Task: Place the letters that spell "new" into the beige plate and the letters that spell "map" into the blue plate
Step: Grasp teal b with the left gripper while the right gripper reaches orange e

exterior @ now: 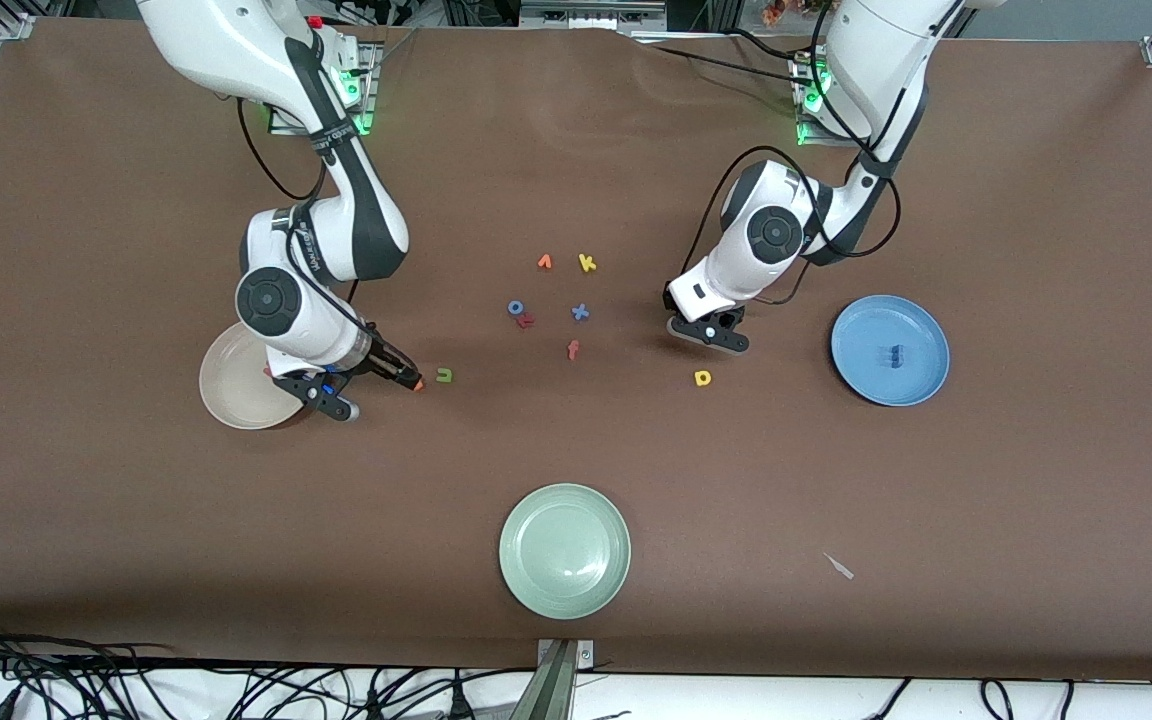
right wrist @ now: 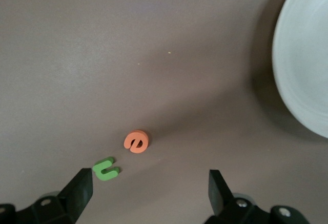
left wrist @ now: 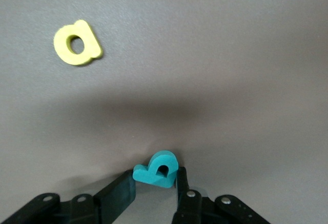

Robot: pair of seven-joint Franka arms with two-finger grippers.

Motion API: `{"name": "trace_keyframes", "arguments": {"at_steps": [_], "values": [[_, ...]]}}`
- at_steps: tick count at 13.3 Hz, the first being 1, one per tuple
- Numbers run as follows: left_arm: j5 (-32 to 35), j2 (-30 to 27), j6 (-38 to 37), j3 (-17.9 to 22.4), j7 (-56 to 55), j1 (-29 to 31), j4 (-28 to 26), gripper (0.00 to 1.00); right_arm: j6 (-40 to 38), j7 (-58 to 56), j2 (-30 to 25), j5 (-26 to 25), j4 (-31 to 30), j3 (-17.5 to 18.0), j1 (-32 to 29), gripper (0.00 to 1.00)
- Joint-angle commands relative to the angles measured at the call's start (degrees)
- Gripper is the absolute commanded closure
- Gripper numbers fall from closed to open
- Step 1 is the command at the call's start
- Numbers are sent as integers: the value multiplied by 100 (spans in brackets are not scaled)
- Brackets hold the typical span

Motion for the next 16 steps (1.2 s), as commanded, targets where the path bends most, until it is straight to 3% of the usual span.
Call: {"name": "trace_keyframes", "arguments": {"at_steps": [1,6,10,13,14,16], "values": [[138,-189,-98,178,86,139,15,77,15,125,208,110,261,-54,-15,0],[156,-1058,-1141,169,199,1087,-108,78,551,2688,427,145,261,-45,231,0],[147,-1482,-1303,178,1891,2456,-635,78,797,2806,586,154,200,-45,266,0],[164,-1412,-1303,196,2643,2951,-706,76,1069,2832,709,154,130,-45,353,5],[286,-1351,-1294,196,2652,2961,-697,65,1209,2867,744,162,60,-45,389,5],[367,-1350,-1285,196,2635,2952,-688,28,1403,2867,771,162,-37,-45,398,5]]}}
